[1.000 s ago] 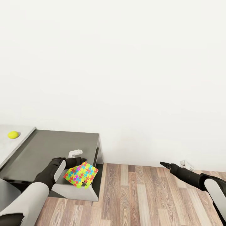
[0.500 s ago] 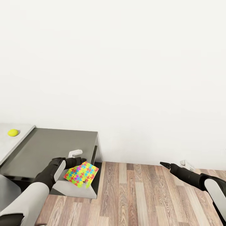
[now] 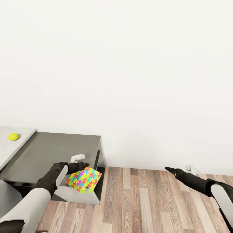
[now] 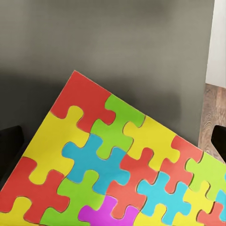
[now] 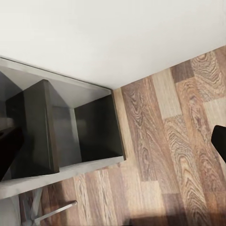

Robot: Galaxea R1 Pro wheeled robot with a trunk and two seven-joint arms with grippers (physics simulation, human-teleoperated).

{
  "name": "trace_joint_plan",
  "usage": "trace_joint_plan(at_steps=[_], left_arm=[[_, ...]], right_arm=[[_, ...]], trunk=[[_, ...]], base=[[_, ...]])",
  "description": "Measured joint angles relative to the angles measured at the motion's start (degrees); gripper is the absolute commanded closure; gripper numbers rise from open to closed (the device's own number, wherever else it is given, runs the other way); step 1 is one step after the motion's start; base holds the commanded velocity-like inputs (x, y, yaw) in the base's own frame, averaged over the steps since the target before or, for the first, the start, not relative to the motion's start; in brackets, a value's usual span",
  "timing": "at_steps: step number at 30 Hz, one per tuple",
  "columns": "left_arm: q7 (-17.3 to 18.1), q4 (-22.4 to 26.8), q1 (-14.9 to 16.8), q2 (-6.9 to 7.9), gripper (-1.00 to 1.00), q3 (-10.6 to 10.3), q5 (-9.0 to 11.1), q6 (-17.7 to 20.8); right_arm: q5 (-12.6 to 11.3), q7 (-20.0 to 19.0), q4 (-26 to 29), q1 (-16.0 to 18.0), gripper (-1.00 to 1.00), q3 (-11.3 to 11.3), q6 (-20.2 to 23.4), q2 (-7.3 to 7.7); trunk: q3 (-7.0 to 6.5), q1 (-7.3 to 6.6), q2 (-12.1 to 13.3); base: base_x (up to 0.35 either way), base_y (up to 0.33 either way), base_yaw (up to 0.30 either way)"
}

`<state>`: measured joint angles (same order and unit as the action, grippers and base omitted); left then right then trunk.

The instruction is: Put all the toys in the child's room - the three board games (two on the bed and one on the table), the two jigsaw puzzles on the table, and the tennis ball on the table - inside the toy box on the table in the child's room.

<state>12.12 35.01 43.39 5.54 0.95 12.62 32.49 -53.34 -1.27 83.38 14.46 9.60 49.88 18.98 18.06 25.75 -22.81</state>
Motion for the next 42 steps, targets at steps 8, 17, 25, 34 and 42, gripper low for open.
trace_joint_plan(at_steps=[8, 17, 25, 34, 42], left_arm=[[0.01, 0.0, 0.0, 0.0, -1.0, 0.0, 0.0, -0.06], [0.0, 0.0, 0.0, 0.0, -1.0, 0.0, 0.0, -0.09], [0.05, 0.08, 0.0, 0.02, -1.0, 0.0, 0.0, -0.09], [2.56, 2.76, -0.07, 0.44, -1.0, 0.39, 0.32, -0.11], [9.93, 9.44, -0.55, 1.21, -1.0, 2.31, 0.43, 1.17]], right_arm=[[0.0, 0.0, 0.01, 0.0, -1.0, -0.08, 0.0, -0.06], [0.0, 0.0, 0.0, 0.0, -1.0, -0.09, 0.0, -0.03], [0.0, 0.0, 0.0, 0.0, -1.0, -0.09, 0.0, -0.03], [0.01, 0.0, 0.0, 0.0, -1.0, -0.09, 0.0, -0.06], [0.0, 0.0, 0.0, 0.0, -1.0, -0.09, -0.06, -0.16]], trunk=[[0.0, 0.0, 0.0], [0.0, 0.0, 0.0], [0.0, 0.0, 0.0], [0.0, 0.0, 0.0], [0.0, 0.0, 0.0]], base=[[-0.009, -0.017, 0.0], [-0.008, -0.018, 0.0], [0.0, 0.0, 0.0], [0.0, 0.0, 0.0], [0.0, 0.0, 0.0]])
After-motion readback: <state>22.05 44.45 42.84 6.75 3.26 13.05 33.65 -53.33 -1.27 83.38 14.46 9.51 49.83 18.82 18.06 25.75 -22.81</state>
